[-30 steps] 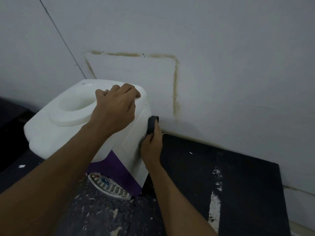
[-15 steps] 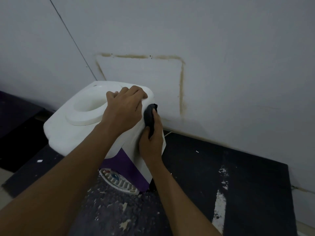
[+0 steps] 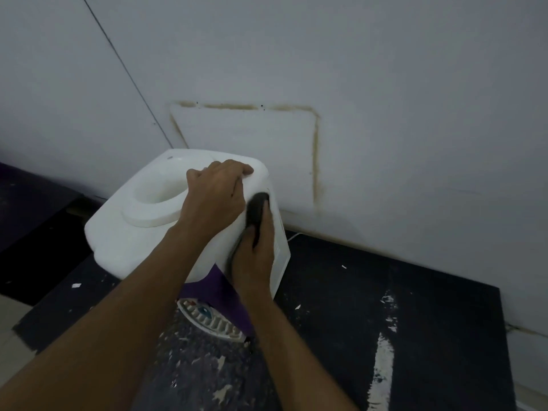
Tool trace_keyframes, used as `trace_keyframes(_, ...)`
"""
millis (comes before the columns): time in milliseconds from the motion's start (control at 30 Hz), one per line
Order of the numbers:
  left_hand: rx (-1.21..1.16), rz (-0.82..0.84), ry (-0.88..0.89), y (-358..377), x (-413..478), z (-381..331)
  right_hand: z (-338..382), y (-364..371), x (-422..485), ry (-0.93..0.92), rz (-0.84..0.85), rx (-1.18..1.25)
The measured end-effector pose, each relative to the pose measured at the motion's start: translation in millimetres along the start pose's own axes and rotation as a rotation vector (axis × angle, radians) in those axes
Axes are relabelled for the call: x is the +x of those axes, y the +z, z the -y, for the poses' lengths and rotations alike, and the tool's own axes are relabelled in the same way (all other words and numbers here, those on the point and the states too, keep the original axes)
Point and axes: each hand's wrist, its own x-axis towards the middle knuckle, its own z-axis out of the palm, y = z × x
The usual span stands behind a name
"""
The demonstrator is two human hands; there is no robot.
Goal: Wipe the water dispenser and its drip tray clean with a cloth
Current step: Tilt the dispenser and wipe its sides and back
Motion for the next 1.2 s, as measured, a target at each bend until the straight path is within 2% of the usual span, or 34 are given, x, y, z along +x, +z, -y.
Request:
trace_keyframes(133,0.032,0.007,0.026,2.4,1.2,1.6,8.4,-4.4,81.3,0.128,-0.018,0.028)
trace_keyframes(367,0.014,0.012,0.003,0.6,-0.8,-0.2,6.4,1.8,-5.4,0.016,0.007,0.025)
trace_keyframes(500,0.029,-0.005,0.041,-1.6,0.2,-1.9,17.5,0.9,48.4,0.000,-0.002,0.009)
trace_keyframes(633,0.040,-0.003,0.047,0.5,1.7,-1.9,23.9,-5.5,89.2,0.105,0.001,-0.016)
trace_keyframes(767,0.043,-0.009,0.032,-1.0,2.5,-2.8,20.2,1.2,14.9,0.015,-0.004,0.054)
trace_keyframes(967,0.024,-0.044,0.019,-4.4,-1.6,-8.6,-12.5,13.7,-102.4,-0.053,-0.024,-0.031)
trace_keyframes(1067,0.050,-0.050,0.039,-7.9,-2.6,-10.4,-44.1,4.7,-121.2,0.036,-0.044,-0.041)
trace_keyframes(1200,0.160,-0.037,0.101,-11.5,-3.4,-13.7,-72.3,-7.9,-118.0,0.317,-0.095,-0.047)
